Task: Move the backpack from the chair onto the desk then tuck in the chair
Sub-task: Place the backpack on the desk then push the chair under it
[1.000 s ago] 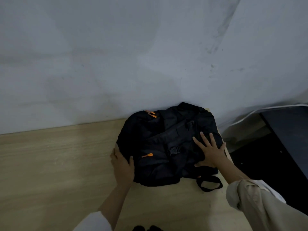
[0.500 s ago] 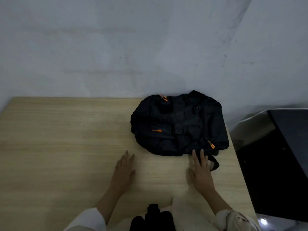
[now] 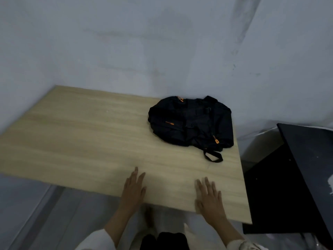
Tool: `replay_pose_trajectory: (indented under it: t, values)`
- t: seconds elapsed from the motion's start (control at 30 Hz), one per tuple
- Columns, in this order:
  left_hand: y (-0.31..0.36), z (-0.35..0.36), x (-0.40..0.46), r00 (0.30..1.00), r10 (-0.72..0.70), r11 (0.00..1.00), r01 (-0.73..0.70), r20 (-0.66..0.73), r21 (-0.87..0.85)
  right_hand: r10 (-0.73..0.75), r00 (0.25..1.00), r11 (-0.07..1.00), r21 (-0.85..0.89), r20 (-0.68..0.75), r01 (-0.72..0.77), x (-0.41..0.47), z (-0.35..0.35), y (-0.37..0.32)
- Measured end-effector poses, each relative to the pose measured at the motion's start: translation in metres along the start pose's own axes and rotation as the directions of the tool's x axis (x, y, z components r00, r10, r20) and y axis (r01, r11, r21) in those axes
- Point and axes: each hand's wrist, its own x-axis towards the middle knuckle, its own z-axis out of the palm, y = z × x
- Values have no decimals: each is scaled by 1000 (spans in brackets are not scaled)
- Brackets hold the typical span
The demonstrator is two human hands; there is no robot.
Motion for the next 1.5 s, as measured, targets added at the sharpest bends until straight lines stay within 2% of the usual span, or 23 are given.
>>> replay_pose_trajectory:
  t: [0.07,0.17,0.27,0.33,0.47,0.8,1.03,1.2,1.33,1.5]
  values:
    - [12,10,-36,1000,-11,999,11,-6,-33,-38,999,999,5,-32,38,-29,8,4]
    - [28,21,-86,1000,-13,996,13,7,-86,-46,996,992,111,-79,55,-66,18,5]
    - [36,25,-139,1000,12,999,-11,17,-47,-68,991,984,155,-112,85,-102,30,-6]
    - [35,28,-164,1000,-29,998,29,3,-60,-97,989,983,145,-107,112,-118,40,-13]
    - [24,27,-221,993,-105,991,100,-48,-91,-182,979,977,96,-91,191,-150,58,-33]
    - [-16,26,-326,986,-144,984,134,-85,-119,-222,964,959,149,-145,243,-232,102,-72]
    - [-53,25,-466,980,-185,968,170,-68,-186,-249,962,944,191,-113,267,-345,178,-120]
    - [-69,33,-551,972,-234,964,227,-35,-136,-292,951,924,226,-102,308,-423,222,-142]
    - [-71,31,-591,979,-201,977,198,-27,-80,-285,945,920,232,-160,317,-466,229,-150]
    - [-55,34,-621,990,-132,983,124,-50,-138,-261,941,921,235,-217,310,-514,233,-143]
